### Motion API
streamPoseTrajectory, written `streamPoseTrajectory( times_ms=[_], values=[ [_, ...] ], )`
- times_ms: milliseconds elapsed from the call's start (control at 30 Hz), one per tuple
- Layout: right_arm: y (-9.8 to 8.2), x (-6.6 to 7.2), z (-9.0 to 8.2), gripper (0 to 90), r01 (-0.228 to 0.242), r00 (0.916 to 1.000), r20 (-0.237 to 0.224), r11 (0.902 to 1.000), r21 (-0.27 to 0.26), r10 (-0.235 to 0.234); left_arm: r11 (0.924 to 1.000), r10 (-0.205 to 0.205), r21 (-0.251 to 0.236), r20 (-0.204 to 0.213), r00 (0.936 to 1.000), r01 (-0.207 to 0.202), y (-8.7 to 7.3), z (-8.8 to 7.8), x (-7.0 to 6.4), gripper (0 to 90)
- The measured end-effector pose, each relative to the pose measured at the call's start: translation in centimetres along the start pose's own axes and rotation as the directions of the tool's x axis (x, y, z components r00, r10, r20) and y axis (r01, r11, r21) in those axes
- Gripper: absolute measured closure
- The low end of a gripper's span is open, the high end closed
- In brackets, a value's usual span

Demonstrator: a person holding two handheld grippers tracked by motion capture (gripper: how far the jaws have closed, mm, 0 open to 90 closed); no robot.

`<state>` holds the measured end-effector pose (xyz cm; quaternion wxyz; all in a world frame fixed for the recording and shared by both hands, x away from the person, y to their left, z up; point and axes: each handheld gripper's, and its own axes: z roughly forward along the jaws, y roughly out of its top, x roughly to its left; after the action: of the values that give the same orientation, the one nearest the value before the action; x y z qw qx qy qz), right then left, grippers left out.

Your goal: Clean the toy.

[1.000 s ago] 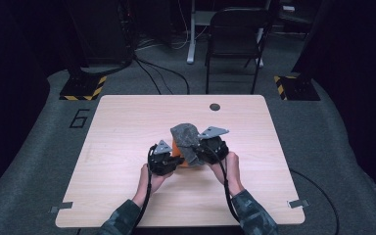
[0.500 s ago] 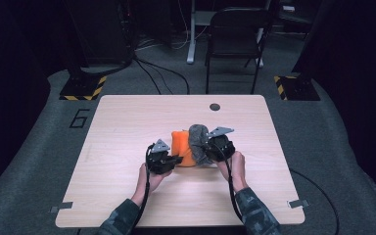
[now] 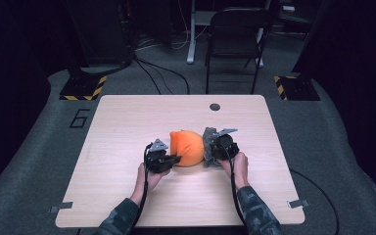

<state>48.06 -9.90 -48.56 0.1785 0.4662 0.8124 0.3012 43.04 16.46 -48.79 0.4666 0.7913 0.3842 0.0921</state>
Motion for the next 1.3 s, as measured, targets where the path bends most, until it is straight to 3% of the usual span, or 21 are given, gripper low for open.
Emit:
streamPoseTrajectory(
  times_ms=[167, 300, 333, 367, 400, 433, 467, 500, 533, 600, 633, 667, 833, 967, 1000, 1033, 1067, 1133, 1300],
  values=[
    [-0.4, -0.3, 0.8, 71.6, -0.025, 0.9996, -0.012, 0.9994, 0.024, 0.025, 1.0000, 0.000, -0.004, -0.002, 1.0000, 0.000, -0.1, 0.0, 0.2, 84.4],
    [-0.2, -0.6, 0.1, 71.7, -0.024, 0.9996, -0.015, 0.9992, 0.033, 0.025, 1.0000, -0.004, 0.000, -0.006, 1.0000, 0.004, -0.1, -0.1, 0.4, 84.3],
    [0.2, -0.9, -1.1, 72.0, -0.030, 0.9996, 0.000, 0.9995, -0.012, 0.030, 1.0000, -0.007, -0.004, -0.002, 1.0000, 0.007, -0.2, -0.1, 0.5, 84.3],
    [0.2, -0.9, -1.1, 72.0, -0.030, 0.9996, 0.000, 0.9995, -0.012, 0.030, 1.0000, -0.008, -0.005, -0.002, 1.0000, 0.008, -0.2, -0.1, 0.5, 84.3],
    [0.9, -1.1, -3.0, 72.2, -0.037, 0.9993, -0.003, 0.9965, -0.076, 0.037, 1.0000, -0.003, 0.000, -0.002, 1.0000, 0.003, -0.2, -0.1, 0.7, 84.2],
    [1.2, -1.0, -3.7, 72.2, -0.043, 0.9991, -0.001, 0.9933, -0.107, 0.043, 1.0000, -0.003, 0.000, -0.002, 1.0000, 0.003, -0.2, -0.1, 0.7, 84.2],
    [1.2, -1.0, -3.7, 72.2, -0.043, 0.9991, -0.001, 0.9933, -0.107, 0.043, 1.0000, -0.001, -0.002, -0.009, 1.0000, 0.000, -0.2, -0.1, 0.7, 84.2],
    [1.9, -0.6, -5.8, 72.3, -0.018, 0.9998, -0.015, 0.9836, -0.180, 0.015, 1.0000, -0.004, 0.001, -0.006, 1.0000, 0.004, -0.1, -0.1, 0.7, 84.1],
    [1.9, -0.6, -5.8, 72.3, -0.018, 0.9998, -0.015, 0.9836, -0.180, 0.015, 1.0000, 0.001, 0.002, -0.007, 1.0000, -0.001, -0.1, -0.1, 0.7, 84.1],
    [2.3, 0.2, -6.9, 72.2, -0.004, 0.9987, -0.050, 0.9716, -0.237, -0.008, 1.0000, -0.003, -0.001, -0.006, 1.0000, 0.003, -0.1, -0.1, 0.7, 84.0],
    [2.4, 0.6, -7.0, 72.2, 0.000, 0.9975, -0.069, 0.9702, -0.242, -0.017, 1.0000, 0.001, -0.001, -0.008, 1.0000, -0.001, -0.1, -0.1, 0.7, 83.8],
    [2.5, 1.7, -6.2, 72.1, 0.024, 0.9931, -0.106, 0.9754, -0.219, -0.049, 1.0000, -0.001, -0.003, -0.010, 1.0000, 0.001, -0.1, -0.1, 0.7, 83.4],
    [2.0, 3.0, -4.1, 72.2, 0.055, 0.9921, -0.102, 0.9839, -0.170, -0.073, 1.0000, 0.005, -0.001, -0.016, 0.9999, -0.005, -0.2, -0.1, 0.6, 80.5],
    [2.0, 2.9, -4.0, 72.2, 0.058, 0.9923, -0.099, 0.9841, -0.168, -0.075, 1.0000, 0.002, -0.002, -0.015, 0.9999, -0.002, -0.2, -0.2, 0.6, 71.6],
    [2.0, 2.9, -4.0, 72.2, 0.058, 0.9923, -0.099, 0.9841, -0.168, -0.075, 0.9999, 0.016, 0.002, -0.023, 0.9996, -0.016, -0.2, -0.2, 0.7, 71.6],
    [2.0, 2.9, -3.9, 72.2, 0.054, 0.9932, -0.093, 0.9846, -0.166, -0.070, 0.9999, 0.017, 0.001, -0.034, 0.9993, -0.017, -0.2, -0.2, 0.7, 65.1],
    [2.0, 2.9, -3.9, 72.2, 0.054, 0.9932, -0.093, 0.9846, -0.166, -0.070, 0.9997, 0.023, 0.004, -0.036, 0.9991, -0.023, -0.1, -0.3, 0.7, 65.1],
    [1.9, 2.9, -3.8, 72.2, 0.053, 0.9934, -0.092, 0.9849, -0.165, -0.069, 0.9996, 0.028, 0.000, -0.050, 0.9984, -0.028, -0.1, -0.3, 0.6, 56.9],
    [1.9, 2.7, -3.8, 72.1, 0.053, 0.9932, -0.094, 0.9852, -0.163, -0.069, 0.9972, 0.073, 0.023, -0.106, 0.9916, -0.071, -0.3, -0.4, 0.1, 51.0]
  ],
)
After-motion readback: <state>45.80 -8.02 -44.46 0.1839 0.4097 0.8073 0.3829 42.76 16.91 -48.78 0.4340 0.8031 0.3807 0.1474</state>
